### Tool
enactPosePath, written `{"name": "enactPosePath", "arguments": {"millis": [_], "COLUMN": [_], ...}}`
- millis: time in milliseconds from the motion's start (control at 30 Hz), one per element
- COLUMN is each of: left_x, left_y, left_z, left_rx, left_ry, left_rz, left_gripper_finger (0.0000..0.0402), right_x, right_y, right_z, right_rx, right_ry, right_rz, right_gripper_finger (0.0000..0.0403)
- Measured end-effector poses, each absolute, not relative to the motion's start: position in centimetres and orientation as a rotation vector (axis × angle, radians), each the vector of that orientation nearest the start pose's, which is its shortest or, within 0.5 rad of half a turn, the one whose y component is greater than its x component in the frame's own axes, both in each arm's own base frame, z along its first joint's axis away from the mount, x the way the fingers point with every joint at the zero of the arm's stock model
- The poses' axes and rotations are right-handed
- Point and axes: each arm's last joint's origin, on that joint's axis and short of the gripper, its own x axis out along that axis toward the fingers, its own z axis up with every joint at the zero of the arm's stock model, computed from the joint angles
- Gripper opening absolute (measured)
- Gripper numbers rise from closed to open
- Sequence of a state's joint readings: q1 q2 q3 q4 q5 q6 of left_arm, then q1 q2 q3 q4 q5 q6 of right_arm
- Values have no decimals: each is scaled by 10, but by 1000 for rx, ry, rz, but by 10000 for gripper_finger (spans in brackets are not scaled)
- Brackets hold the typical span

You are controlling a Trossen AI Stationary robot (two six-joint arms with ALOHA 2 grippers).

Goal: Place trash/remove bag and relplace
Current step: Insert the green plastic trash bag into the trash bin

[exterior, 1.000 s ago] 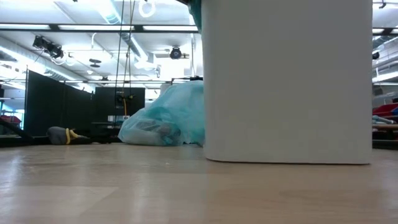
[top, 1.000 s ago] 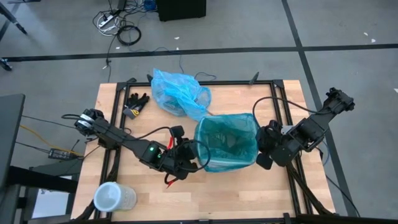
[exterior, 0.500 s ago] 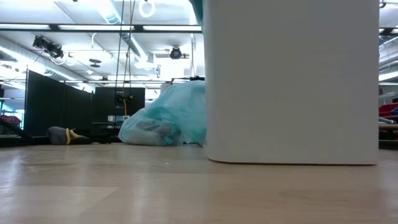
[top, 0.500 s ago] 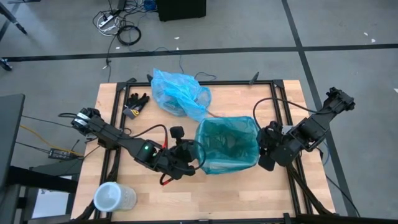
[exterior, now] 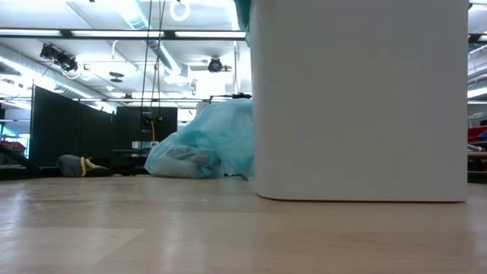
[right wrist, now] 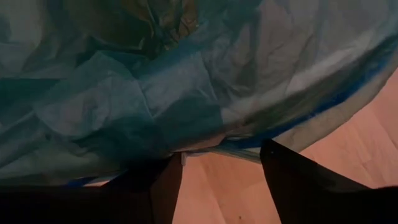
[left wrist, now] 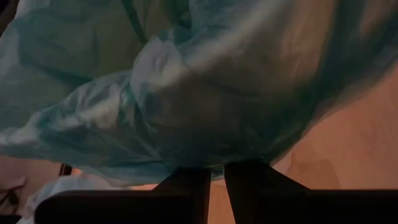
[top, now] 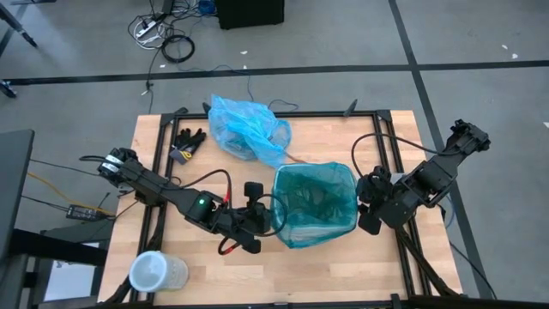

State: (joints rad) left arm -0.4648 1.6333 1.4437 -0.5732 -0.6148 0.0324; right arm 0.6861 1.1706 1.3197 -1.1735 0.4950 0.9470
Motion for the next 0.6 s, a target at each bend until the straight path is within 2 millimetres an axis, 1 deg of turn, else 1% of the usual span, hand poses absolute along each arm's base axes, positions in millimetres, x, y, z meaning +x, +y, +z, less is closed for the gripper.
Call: {"name": "enactPosePath", "arguments": {"millis": [167,300,467,600], "left_x": [324,320,319,319], "left_y": [-144,-140,-136,-136], "left_z": [318,325,328,327], "left_rx": [428,445,484,485], "left_ry": [655,628,602,601], "left_rz": [117,200,326,328], "left_gripper_finger": [70,84,92,92], "right_x": [163,162,157,152], "right_y": [115,115,110,105], "right_z": [363,363,368,373], "right_rx": [318,318,312,315], "right_ry": [828,825,796,762], "right_rz": [-231,-230,-228,-221], "right_gripper_finger": [229,235,225,204]}}
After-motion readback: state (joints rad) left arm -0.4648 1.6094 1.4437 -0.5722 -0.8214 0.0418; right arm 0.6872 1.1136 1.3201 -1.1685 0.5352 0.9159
